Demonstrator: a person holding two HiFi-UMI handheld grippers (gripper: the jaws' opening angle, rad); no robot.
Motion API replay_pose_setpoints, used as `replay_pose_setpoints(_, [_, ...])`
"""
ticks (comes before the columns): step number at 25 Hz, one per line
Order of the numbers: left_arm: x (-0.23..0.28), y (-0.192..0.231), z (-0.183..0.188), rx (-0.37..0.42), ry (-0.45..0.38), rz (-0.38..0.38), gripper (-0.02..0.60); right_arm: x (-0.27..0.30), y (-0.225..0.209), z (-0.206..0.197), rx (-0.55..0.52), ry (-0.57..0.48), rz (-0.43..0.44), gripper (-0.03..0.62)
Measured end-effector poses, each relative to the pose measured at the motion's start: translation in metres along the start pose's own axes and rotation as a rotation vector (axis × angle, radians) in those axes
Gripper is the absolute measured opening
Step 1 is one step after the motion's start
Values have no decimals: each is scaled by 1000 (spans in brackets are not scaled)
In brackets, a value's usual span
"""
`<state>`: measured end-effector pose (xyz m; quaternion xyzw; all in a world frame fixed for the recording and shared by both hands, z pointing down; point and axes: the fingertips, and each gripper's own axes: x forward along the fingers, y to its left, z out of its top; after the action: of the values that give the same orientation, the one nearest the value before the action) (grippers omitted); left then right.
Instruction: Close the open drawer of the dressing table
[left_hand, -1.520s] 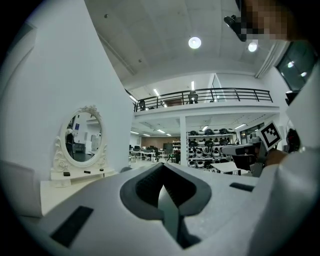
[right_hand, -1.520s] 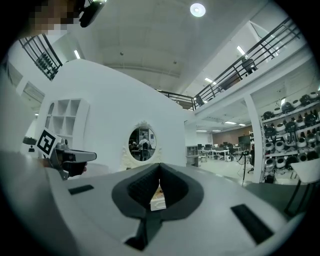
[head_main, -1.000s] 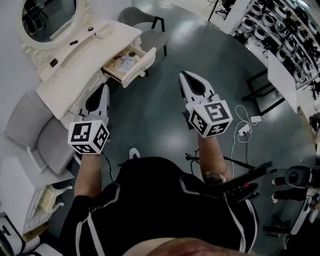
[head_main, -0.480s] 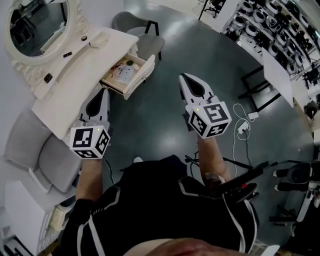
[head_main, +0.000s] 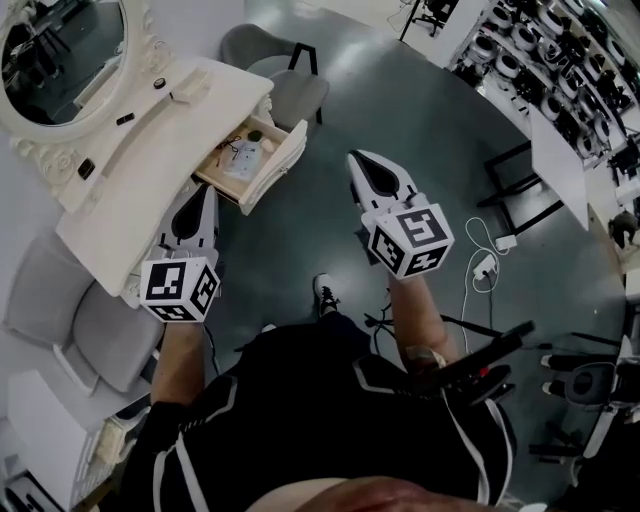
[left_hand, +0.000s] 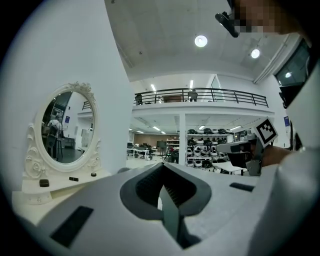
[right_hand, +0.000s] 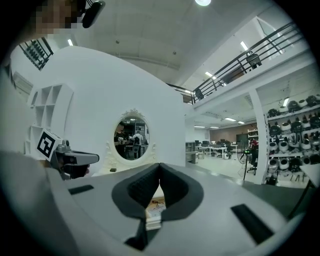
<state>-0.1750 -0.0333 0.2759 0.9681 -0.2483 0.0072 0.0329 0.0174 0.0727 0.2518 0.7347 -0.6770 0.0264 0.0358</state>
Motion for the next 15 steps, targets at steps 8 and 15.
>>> replay_pose_setpoints(8, [79,-12,2,-15,-2,78,4,44,-81,12,-19,-33,63,5])
replay_pose_setpoints(15, [146,-27,-3,10,16,151,4,70,-157,11,-14,-42,94,5])
